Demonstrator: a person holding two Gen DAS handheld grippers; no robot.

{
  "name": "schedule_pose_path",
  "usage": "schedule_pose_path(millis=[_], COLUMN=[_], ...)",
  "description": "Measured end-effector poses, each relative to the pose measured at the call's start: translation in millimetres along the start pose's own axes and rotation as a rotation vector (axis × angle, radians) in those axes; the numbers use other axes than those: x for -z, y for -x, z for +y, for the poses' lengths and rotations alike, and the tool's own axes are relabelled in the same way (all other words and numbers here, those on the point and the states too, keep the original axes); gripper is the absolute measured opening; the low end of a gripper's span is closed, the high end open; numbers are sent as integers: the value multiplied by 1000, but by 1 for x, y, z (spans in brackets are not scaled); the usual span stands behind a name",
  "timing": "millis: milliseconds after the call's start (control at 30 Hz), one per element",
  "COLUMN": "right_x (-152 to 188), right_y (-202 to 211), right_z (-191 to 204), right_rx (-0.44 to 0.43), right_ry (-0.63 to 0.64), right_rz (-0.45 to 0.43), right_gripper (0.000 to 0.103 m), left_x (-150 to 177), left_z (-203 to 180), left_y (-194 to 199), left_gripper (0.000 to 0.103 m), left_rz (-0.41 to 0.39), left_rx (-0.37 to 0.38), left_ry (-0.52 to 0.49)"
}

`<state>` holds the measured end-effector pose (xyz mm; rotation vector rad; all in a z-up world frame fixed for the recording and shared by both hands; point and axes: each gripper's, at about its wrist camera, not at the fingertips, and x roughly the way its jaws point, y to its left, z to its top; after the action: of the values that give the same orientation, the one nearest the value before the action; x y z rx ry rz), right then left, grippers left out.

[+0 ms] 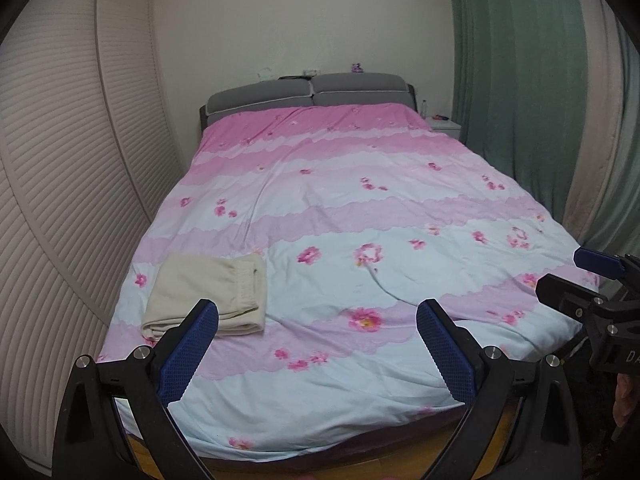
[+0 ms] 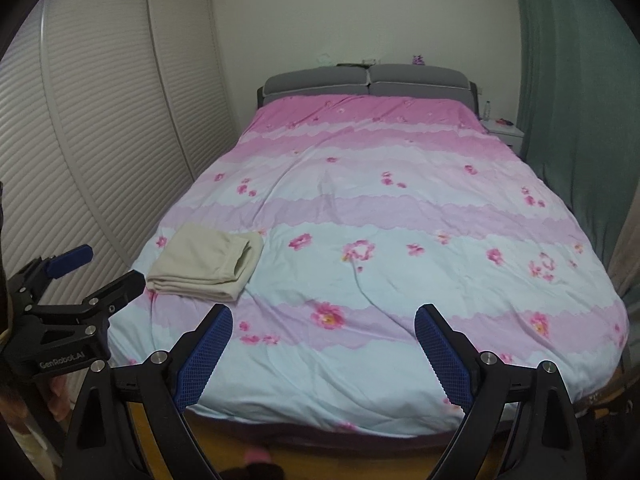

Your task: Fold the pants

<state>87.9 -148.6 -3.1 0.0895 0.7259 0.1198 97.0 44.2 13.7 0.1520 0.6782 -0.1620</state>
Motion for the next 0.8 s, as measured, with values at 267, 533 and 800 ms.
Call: schedule_pose_path(millis=[267, 533, 800], right_x=[13, 21, 20], right_y=[37, 53, 59], right_z=[-17, -26, -31], right_rx=[29, 49, 49], right_ry=[-32, -49, -53], right_rz=[-43, -53, -64], right_gripper=[93, 93, 93], left_x=[-1, -1, 0], left_z=[-16, -27, -30], left_y=[23, 33, 37], left_gripper=[102, 102, 102], left_rz=[-32, -48, -54], left_rx=[34, 46, 52], left_ry=[-1, -13, -2])
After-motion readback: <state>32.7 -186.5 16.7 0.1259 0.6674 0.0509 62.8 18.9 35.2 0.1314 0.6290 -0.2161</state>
